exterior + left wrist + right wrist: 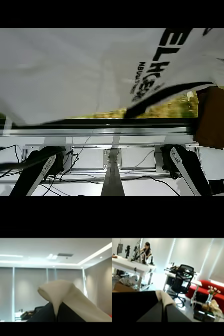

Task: Fold the clothes and pants, and hang the long-sleeved shirts on hangers.

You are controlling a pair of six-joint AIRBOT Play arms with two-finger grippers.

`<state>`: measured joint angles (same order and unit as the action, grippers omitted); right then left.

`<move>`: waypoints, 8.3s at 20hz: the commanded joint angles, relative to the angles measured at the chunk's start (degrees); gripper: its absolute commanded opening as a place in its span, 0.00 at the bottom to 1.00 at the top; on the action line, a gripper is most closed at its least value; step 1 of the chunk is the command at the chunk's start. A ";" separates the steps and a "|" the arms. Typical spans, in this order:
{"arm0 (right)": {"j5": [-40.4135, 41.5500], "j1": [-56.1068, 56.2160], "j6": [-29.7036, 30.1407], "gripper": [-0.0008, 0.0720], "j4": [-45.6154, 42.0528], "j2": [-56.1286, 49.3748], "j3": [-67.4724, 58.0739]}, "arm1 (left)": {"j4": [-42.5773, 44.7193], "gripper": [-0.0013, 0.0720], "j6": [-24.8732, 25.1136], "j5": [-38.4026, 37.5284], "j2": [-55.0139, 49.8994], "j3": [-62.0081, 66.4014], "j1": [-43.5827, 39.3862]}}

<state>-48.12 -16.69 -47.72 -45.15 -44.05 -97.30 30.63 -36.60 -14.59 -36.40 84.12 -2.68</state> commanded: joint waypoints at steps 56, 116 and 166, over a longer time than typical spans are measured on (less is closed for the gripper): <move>-18.43 7.45 -9.88 0.58 -23.80 -64.57 0.09 | 17.35 0.38 -3.50 -28.13 -70.51 4.13 4.55; -17.94 -4.28 -3.58 0.04 6.54 -41.35 53.66 | 1.75 0.18 -20.81 -43.52 -57.64 -32.89 18.86; 24.06 15.58 -20.37 0.85 15.72 -50.16 30.75 | -11.82 0.97 -19.96 -10.05 -55.01 -23.26 8.07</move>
<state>-20.29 -1.04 -68.31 -25.10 -93.41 -66.26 18.76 -56.60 -23.33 -90.87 59.86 5.50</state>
